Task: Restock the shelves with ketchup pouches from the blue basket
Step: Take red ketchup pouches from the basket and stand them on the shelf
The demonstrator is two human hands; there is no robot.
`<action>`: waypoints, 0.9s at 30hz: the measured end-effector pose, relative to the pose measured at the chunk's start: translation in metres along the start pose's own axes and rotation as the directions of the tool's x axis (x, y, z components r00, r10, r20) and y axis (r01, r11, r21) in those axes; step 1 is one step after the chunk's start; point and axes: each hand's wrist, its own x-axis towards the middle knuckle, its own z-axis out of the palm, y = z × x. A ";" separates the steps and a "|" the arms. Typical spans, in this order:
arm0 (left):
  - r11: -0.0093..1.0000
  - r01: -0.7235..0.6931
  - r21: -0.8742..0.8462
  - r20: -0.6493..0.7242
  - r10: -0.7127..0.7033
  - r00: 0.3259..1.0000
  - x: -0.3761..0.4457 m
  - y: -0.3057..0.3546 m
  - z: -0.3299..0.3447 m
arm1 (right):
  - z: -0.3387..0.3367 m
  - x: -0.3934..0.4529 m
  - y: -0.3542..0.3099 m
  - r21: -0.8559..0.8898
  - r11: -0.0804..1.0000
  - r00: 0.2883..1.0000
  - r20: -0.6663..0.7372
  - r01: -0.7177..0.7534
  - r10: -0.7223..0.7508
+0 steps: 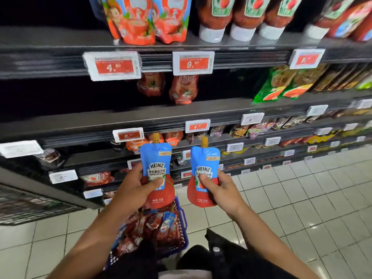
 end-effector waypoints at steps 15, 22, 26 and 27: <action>0.981 -0.164 0.107 -0.072 0.172 0.982 0.097 0.096 0.137 | -0.149 0.097 -0.073 -0.054 0.982 0.983 0.044 0.181 -0.179; 0.963 -0.156 0.218 -0.214 0.203 0.956 0.165 0.167 0.195 | -0.187 0.158 -0.146 -0.083 0.966 0.969 0.054 0.246 -0.242; 0.959 0.012 0.282 -0.383 0.101 0.918 0.193 0.181 0.202 | -0.185 0.178 -0.163 -0.138 0.960 0.969 0.001 0.245 -0.247; 0.953 0.036 0.300 -0.416 0.097 0.904 0.199 0.181 0.203 | -0.184 0.183 -0.166 -0.165 0.957 0.968 -0.033 0.240 -0.249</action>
